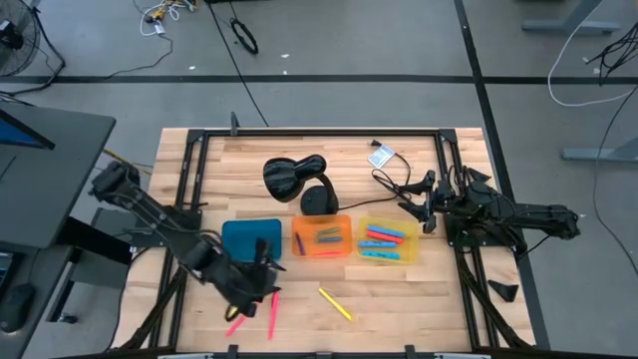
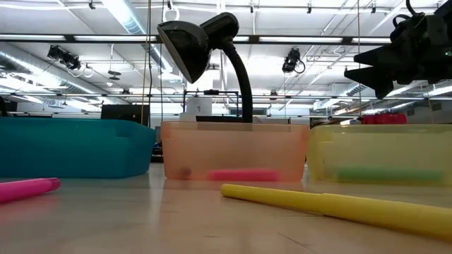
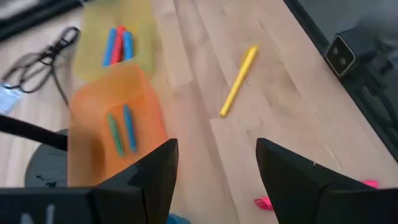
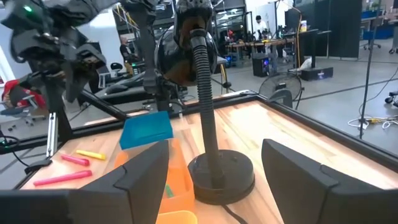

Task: Pick & Place Markers
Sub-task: Put the right yellow pen into the blue bin

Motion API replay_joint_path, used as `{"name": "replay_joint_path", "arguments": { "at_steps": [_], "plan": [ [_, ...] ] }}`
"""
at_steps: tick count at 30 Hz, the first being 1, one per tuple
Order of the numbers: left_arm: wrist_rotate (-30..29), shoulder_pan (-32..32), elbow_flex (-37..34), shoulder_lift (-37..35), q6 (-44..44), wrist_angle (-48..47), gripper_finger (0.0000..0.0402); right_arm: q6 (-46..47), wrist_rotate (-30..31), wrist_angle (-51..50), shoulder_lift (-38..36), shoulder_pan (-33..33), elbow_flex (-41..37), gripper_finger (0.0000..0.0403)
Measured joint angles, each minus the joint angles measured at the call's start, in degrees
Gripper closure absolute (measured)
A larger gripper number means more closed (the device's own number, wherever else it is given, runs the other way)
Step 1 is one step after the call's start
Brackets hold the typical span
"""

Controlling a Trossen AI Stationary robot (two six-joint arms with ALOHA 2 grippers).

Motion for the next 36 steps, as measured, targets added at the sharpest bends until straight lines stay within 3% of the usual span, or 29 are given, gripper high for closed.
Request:
{"name": "replay_joint_path", "arguments": {
  "at_steps": [9,21,29,36],
  "plan": [
    [10.86,6.98,16.22,12.68,1.72,-14.57,0.0189,-0.09,-0.02,0.02,0.00,0.00,0.00,0.0144],
    [24.61,12.61,31.16,27.99,12.98,-18.69,0.0217,-0.07,-0.02,0.02,0.00,0.00,0.02,0.0144],
    [26.44,14.66,42.61,36.84,19.59,-24.62,0.0199,-0.07,-0.02,0.04,0.01,0.02,0.02,0.0144],
    [29.11,15.95,48.09,42.46,23.77,-25.78,0.0189,-0.07,-0.02,0.04,0.02,0.02,0.02,0.0144]
  ]
}}
